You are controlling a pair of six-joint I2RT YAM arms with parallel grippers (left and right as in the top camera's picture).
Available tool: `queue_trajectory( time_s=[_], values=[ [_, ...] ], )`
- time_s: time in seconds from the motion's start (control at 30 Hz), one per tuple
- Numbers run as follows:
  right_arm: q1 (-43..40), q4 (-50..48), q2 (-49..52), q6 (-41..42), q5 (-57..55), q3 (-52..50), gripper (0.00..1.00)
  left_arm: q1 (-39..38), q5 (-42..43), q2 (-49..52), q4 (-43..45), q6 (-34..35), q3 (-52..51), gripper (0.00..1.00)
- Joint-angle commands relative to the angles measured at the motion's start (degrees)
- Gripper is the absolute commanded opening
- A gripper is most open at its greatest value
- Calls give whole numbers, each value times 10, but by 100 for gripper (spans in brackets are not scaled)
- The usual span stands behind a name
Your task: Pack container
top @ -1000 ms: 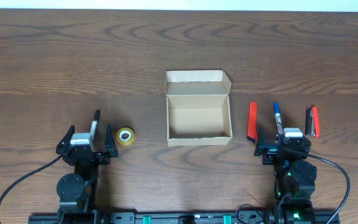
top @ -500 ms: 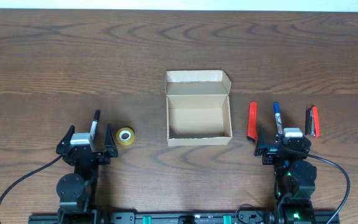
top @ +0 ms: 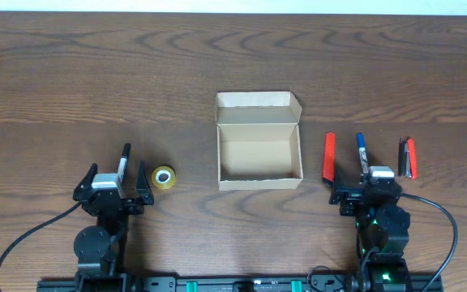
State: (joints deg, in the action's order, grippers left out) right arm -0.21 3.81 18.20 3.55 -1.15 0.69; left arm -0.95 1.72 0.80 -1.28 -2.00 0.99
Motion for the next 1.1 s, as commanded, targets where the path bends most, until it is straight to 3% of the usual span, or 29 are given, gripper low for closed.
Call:
queue_trajectory(
  time_s=[0.0, 0.1, 0.37, 0.53, 0.83, 1.07],
  values=[
    [-3, -3, 3, 61, 26, 48, 99, 2, 8, -5, -29, -10, -7, 96],
    [-3, 26, 26, 61, 41, 115, 99, 2, 8, -5, -29, -10, -7, 95],
    [-3, 244, 211, 13, 164, 367, 99, 2, -4, -5, -30, -10, -7, 95],
    [-2, 402, 322, 4, 183, 534, 99, 2, -19, -5, -31, -10, -7, 95],
    [-5, 513, 429, -58, 115, 625, 99, 2, -19, -5, -31, -10, -7, 95],
    [-6, 607, 610, -59, 59, 748, 99, 2, -19, -5, -31, -10, -7, 96]
  ],
)
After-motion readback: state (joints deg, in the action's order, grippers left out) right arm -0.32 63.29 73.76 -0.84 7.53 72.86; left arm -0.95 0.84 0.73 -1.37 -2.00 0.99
